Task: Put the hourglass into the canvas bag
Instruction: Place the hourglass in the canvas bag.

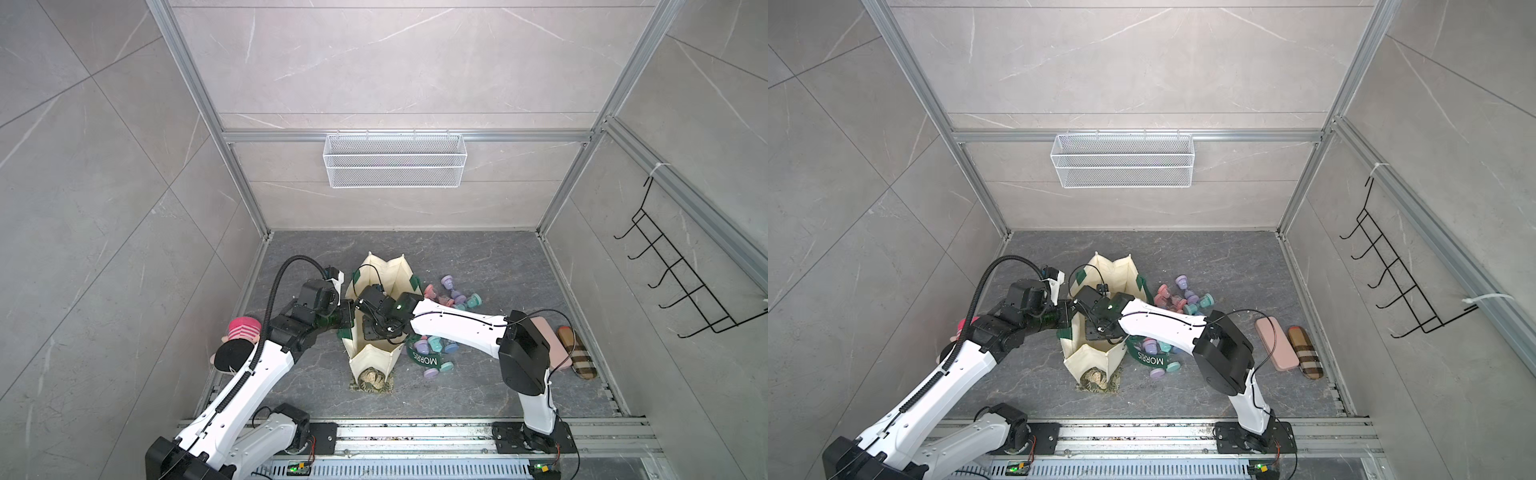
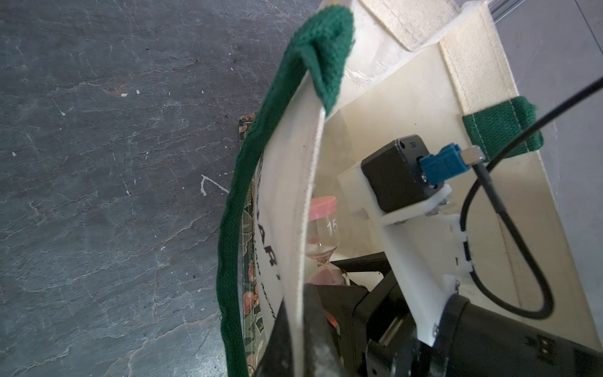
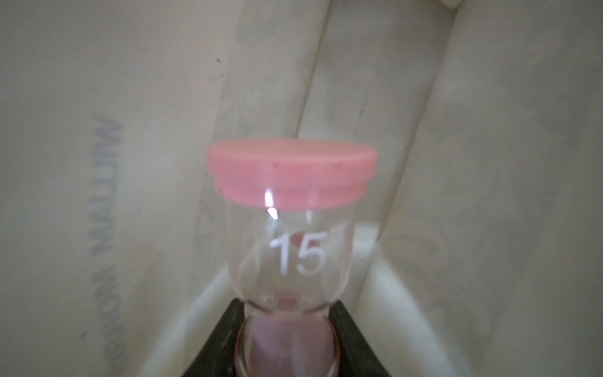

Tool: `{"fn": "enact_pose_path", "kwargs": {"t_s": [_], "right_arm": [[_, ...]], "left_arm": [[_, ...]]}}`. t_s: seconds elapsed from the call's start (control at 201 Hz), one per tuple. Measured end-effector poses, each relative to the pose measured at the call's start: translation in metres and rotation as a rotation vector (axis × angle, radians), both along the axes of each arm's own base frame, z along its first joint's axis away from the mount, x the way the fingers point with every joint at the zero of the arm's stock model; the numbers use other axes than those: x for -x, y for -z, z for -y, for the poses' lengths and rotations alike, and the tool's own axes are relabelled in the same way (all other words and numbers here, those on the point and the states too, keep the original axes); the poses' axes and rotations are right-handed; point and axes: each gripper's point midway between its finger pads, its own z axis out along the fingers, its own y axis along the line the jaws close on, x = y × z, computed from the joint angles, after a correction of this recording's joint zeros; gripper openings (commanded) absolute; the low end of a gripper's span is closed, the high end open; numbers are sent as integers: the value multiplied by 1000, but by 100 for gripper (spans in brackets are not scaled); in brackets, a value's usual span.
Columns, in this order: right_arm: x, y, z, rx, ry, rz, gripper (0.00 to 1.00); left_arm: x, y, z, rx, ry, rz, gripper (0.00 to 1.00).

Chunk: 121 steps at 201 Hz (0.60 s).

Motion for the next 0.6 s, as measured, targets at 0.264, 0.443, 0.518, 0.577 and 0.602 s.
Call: {"fn": "enact_pose_path", "kwargs": {"t_s": [0.264,0.443,0.518,0.577,0.602], "right_arm": [[0,2,1,3,9,-7,56],[0,0,4,10,10,-2,60],[0,-5,5,8,10,7,60],[2,-14,5,7,-1,25,60],[3,-18,6,7,-6,34,60]], "left_arm": [[0,0,0,1,-2,-1,0],[0,0,0,3,2,-2,0],[1,0,2,7,8,-2,0],[1,-1,3,8,11,-1,0],[1,-1,3,9,12,0,0]]}}
